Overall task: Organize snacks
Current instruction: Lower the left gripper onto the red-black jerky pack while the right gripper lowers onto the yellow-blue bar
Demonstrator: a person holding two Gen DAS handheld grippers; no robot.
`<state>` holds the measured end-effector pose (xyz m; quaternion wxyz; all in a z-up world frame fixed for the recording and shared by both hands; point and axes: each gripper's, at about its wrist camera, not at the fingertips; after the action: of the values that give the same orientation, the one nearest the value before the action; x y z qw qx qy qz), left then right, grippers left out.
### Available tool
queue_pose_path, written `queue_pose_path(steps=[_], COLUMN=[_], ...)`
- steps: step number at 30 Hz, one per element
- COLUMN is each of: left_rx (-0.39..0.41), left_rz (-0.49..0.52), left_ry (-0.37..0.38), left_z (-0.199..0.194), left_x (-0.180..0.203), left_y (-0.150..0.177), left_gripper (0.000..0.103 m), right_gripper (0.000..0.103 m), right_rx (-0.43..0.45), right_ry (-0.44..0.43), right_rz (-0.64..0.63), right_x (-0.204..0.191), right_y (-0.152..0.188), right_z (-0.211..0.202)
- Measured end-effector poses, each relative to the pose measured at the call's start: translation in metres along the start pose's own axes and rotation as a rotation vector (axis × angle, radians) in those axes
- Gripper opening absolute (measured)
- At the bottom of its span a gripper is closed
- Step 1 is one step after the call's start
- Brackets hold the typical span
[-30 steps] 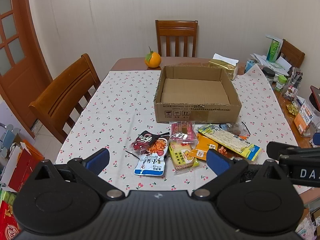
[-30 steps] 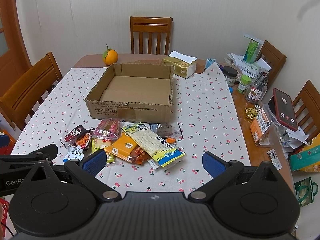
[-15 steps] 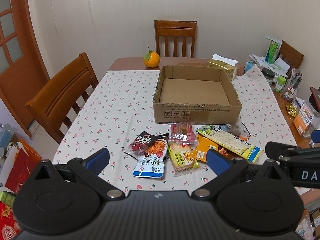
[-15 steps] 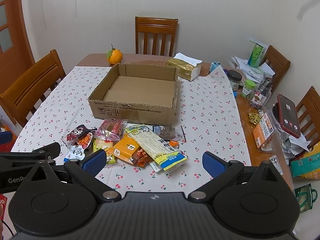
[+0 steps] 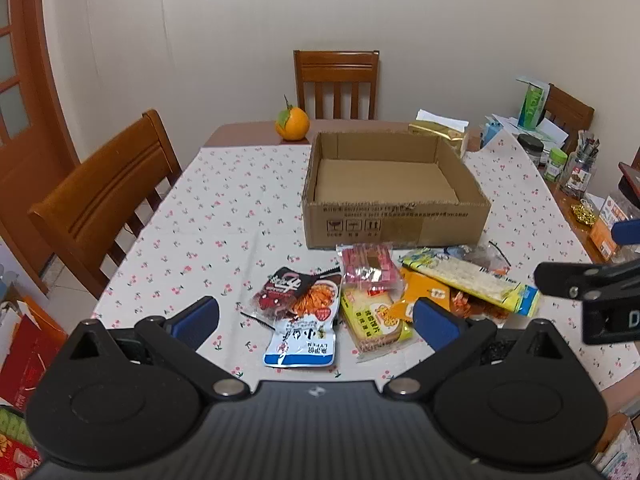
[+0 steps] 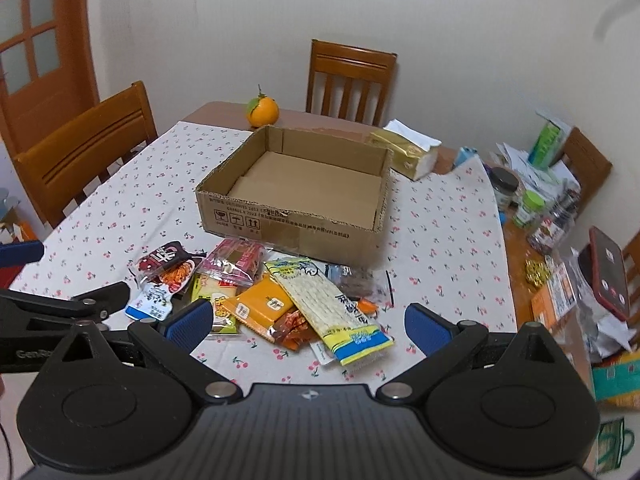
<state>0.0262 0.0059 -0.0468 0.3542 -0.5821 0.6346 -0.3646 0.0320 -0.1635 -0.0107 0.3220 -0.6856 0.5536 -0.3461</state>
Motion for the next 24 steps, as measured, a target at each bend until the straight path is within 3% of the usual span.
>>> queue_pose_path(steps=[11, 24], left_rx=[-0.070, -0.161], left_rz=[-0.044, -0.045], left_ry=[0.026, 0.083], left_z=[0.044, 0.097], left_x=[-0.023, -0.037], left_y=[0.029, 0.039], left_gripper=[0.102, 0.102], right_gripper=[0.103, 0.103], right_rx=[0.008, -0.070], right_ry=[-0.064, -0.114], right_rz=[-0.049, -0.045], right_x=[0.004, 0.007], right_y=[0.021, 0.034], right_z=[0.033, 0.078])
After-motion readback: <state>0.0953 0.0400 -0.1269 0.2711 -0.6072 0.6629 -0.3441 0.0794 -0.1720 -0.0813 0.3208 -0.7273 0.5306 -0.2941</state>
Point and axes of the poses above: each gripper's, at about its wrist camera, not at the fingertips, and z roughly the way its jaws point, x to its right, y to its underside, and after that the axes turned 14 degrees about x, right-handed
